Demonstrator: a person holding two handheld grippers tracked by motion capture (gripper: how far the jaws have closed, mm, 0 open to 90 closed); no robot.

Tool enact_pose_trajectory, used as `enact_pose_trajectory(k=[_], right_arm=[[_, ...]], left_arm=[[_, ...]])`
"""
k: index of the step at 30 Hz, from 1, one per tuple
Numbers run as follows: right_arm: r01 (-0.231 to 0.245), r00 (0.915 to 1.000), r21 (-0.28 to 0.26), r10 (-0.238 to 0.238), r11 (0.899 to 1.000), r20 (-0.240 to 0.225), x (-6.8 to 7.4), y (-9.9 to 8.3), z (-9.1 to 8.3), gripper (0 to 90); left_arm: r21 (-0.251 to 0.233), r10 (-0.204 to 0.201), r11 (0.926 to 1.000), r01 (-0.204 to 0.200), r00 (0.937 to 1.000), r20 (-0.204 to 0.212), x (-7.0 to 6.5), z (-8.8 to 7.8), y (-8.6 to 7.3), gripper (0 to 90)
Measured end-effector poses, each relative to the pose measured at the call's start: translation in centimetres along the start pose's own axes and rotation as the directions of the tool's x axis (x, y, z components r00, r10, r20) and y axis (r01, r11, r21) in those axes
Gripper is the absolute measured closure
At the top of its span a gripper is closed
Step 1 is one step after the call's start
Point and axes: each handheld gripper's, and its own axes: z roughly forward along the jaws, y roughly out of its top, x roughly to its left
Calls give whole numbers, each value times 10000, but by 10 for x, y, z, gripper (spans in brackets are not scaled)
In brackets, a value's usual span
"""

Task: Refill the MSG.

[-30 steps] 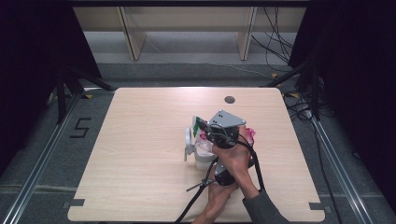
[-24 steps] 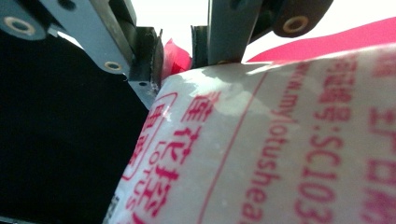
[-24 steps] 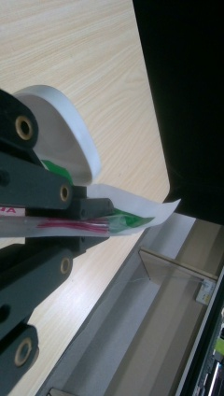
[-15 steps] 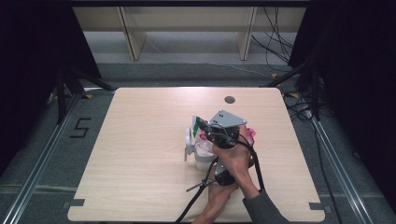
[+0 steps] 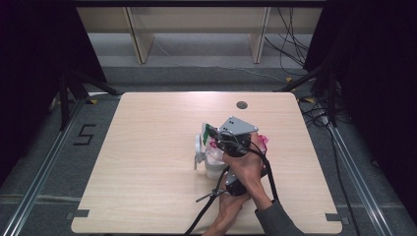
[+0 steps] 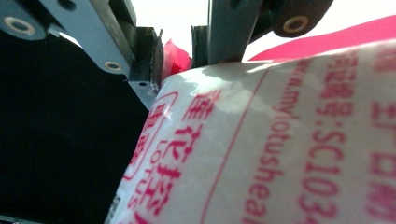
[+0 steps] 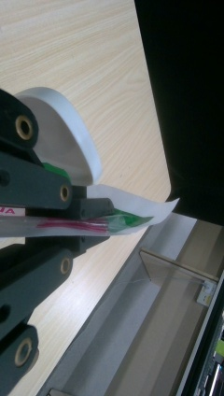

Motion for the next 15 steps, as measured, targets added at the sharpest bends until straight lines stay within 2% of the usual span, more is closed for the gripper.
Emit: enact_pose_trajectory(k=[1,2,3,4,8,9,13,14,15], right_arm=[[-97,9999,-13,98,10000,26,1,0,-1,890],[113,9999,-134,-111,9998,103,0,1,-1,890],[36,10000,-52,-36,10000,-9,0,1,-1,890],[179,9998,-160,-177,9997,131,-1,1,-1,889],[-227,9997,95,227,9997,-35,2,0,-1,889],[37,9999,-96,-36,9999,108,0,0,-1,890],[338,9993,-106,-336,9994,136,0,1,0,889],[217,9998,4,-217,9998,52,1,1,0,889],[234,9997,-133,-233,9996,112,0,1,0,889]], left_arm=[[-38,9,10000,-9,10000,8,-1,0,0,764],[-42,0,10000,0,10000,32,-1,0,1,764],[-48,-13,10000,13,10000,36,-1,0,1,764],[-27,-16,10000,16,10000,1,-1,1,1,764],[-60,-10,10000,10,10000,39,-1,1,0,764],[-73,-9,10000,9,10000,44,-1,1,0,764],[-81,-37,10000,37,10000,37,-1,0,0,764],[-104,-33,9999,33,10000,30,-1,0,0,764],[-94,-16,10000,16,10000,15,-1,0,0,764]])
